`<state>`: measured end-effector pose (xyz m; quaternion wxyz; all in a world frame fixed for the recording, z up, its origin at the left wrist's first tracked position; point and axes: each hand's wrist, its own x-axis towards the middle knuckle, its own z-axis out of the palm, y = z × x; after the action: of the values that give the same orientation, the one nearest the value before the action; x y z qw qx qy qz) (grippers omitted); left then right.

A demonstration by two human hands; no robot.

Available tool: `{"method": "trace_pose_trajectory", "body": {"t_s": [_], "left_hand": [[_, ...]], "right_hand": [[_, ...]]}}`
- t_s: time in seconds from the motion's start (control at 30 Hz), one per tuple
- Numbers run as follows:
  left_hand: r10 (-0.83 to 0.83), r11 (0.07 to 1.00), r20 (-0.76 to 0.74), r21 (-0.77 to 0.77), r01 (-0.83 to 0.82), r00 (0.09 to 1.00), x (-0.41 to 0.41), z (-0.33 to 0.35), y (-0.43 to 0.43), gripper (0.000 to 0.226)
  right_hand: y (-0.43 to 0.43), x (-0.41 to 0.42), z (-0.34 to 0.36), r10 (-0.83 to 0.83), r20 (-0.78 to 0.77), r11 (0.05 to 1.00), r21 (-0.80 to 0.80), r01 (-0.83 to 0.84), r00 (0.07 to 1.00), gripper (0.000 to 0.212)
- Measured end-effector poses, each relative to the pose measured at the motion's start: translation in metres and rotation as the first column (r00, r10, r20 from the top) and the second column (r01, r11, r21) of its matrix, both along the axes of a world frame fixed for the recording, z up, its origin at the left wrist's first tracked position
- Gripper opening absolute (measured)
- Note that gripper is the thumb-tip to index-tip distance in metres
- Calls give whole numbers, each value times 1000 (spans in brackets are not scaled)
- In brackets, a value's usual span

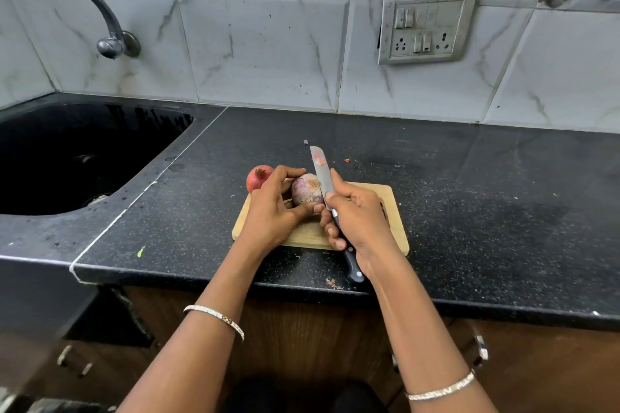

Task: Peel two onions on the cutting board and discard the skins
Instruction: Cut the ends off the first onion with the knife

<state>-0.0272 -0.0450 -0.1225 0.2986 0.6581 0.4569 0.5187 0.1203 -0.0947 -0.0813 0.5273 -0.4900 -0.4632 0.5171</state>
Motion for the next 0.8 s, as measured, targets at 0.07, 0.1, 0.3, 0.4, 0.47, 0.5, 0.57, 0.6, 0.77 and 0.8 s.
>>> {"method": "trace_pose_trajectory", "body": {"t_s": [0.07, 0.1, 0.3, 0.4, 0.47, 0.5, 0.57, 0.6, 0.77, 0.8], "left_hand": [[8, 1000, 14, -9, -7, 1000, 1, 1, -1, 59], [10, 1000, 13, -10, -10, 1000, 1, 1, -1, 60], [31, 999, -4, 8, -31, 1000, 2, 2, -1, 60], [39, 999, 14, -3, -39, 999, 2, 1, 0, 58], [50, 999, 3, 5, -50, 999, 2, 1, 0, 59], [57, 998, -8, 14, -57, 998, 2, 1, -1, 61], [60, 998, -16, 20, -59, 998, 3, 2, -1, 63], [59, 998, -17, 20, -59, 998, 3, 2, -2, 63], [84, 996, -14, 19, -84, 996, 3, 1, -2, 56], [90, 996, -12, 21, -90, 996, 2, 1, -2, 56]], "right_hand": [[-1, 1, -1, 20, -7, 1000, -6, -21, 1000, 46], [-5, 3, -2, 33, -7, 999, -14, -33, 999, 46], [-13, 2, -2, 12, -81, 999, -40, -15, 997, 39], [-1, -5, 4, -2, -100, 999, -51, -3, 995, 39], [-5, -4, 4, 28, -92, 998, -56, -33, 995, 37], [-11, -1, 3, 44, -84, 997, -57, -49, 995, 37], [-24, 3, 1, 57, -94, 997, -54, -63, 994, 37], [-28, 3, 1, 54, -102, 997, -51, -60, 993, 38], [-2, -6, 4, -23, -84, 997, -72, 17, 996, 47], [0, -7, 4, -22, -72, 997, -72, 17, 997, 49]]}}
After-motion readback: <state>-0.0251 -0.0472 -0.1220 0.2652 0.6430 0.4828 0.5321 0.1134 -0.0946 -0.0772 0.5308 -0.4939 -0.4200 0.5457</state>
